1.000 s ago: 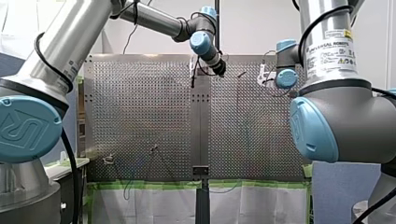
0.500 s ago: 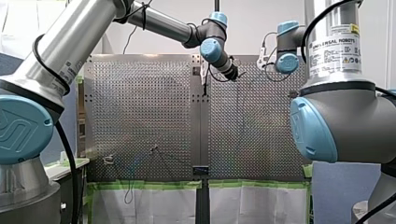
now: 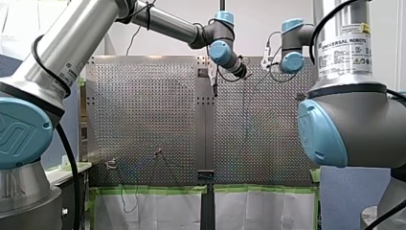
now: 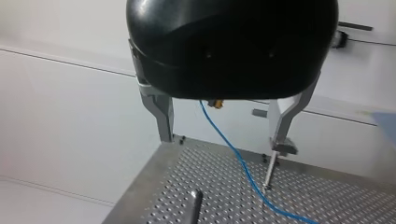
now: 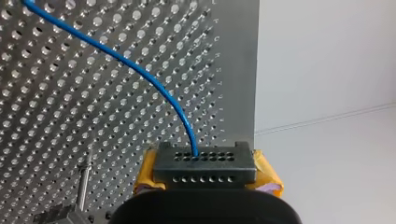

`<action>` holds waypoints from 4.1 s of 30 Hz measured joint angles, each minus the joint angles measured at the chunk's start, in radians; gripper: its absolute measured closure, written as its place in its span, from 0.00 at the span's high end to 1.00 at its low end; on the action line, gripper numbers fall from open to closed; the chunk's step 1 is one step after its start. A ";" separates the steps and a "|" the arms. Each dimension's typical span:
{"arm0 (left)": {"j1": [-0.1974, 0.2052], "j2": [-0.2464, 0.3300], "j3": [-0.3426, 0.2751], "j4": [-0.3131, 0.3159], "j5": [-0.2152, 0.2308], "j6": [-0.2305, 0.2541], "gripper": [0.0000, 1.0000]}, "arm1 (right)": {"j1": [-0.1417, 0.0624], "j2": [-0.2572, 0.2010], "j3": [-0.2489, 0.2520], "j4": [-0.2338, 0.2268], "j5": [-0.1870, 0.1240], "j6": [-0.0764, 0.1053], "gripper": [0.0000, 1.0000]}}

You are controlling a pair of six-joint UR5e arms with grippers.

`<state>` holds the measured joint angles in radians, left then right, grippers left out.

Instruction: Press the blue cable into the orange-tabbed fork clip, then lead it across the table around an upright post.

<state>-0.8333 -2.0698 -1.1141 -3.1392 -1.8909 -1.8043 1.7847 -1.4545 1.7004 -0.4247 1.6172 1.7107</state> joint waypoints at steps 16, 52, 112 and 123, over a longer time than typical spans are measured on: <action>0.000 -0.024 0.000 0.073 0.103 -0.125 1.00 | 0.032 -0.040 0.000 0.006 -0.001 0.000 0.00; 0.036 -0.056 0.000 0.227 0.044 -0.362 1.00 | 0.143 -0.095 0.005 0.058 0.014 -0.009 0.00; -0.002 -0.025 0.000 0.124 -0.281 -0.178 1.00 | 0.144 -0.088 0.005 0.054 0.020 -0.020 0.00; 0.055 -0.058 0.000 0.155 -0.181 -0.186 1.00 | 0.149 -0.097 0.005 0.055 0.017 -0.017 0.00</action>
<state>-0.7783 -2.1281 -1.1140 -2.9846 -2.0717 -1.9901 1.9338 -1.5513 1.7053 -0.3699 1.6342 1.6938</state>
